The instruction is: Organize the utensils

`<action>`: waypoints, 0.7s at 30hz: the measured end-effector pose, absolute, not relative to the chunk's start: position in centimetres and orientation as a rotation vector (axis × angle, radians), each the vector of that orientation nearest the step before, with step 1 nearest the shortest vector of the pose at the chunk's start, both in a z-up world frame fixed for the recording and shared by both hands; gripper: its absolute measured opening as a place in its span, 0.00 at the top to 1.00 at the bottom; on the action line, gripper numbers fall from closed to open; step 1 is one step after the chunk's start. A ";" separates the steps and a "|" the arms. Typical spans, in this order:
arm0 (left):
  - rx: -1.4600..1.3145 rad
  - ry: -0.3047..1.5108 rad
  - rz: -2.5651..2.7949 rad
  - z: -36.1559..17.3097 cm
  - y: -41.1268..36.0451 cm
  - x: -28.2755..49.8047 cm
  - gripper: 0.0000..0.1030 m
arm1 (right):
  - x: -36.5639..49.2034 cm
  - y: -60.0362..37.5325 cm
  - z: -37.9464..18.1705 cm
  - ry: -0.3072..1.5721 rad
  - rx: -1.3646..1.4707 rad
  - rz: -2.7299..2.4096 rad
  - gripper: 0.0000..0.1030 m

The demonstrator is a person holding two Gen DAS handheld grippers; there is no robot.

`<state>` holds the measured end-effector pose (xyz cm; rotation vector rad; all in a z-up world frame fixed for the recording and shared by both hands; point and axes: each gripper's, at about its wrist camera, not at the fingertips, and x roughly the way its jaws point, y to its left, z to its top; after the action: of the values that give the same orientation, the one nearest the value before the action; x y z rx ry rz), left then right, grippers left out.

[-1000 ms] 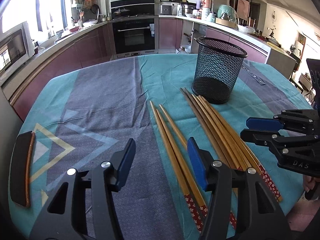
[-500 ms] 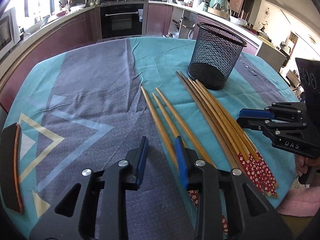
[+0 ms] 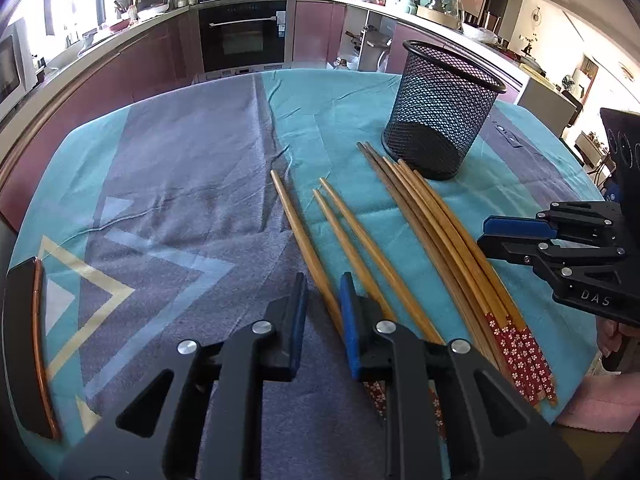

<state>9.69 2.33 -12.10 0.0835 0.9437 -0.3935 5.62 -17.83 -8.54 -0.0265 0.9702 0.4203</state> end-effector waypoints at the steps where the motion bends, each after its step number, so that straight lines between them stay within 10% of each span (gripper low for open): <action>1: 0.087 0.943 -0.393 -12.1 2.3 9.7 0.83 | 5.7 -17.8 -8.5 0.976 -0.014 0.429 0.83; 13: 0.086 0.952 -0.400 -12.1 2.3 10.2 0.86 | 6.6 -17.0 -8.6 1.006 -0.014 0.436 0.73; 21: 0.098 0.961 -0.389 -12.1 2.4 10.8 0.83 | 7.1 -16.0 -8.7 1.020 -0.126 0.389 0.85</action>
<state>10.78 2.41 -12.11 0.0979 0.9607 -0.3888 7.14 -16.01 -8.69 -0.1262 1.0198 0.3886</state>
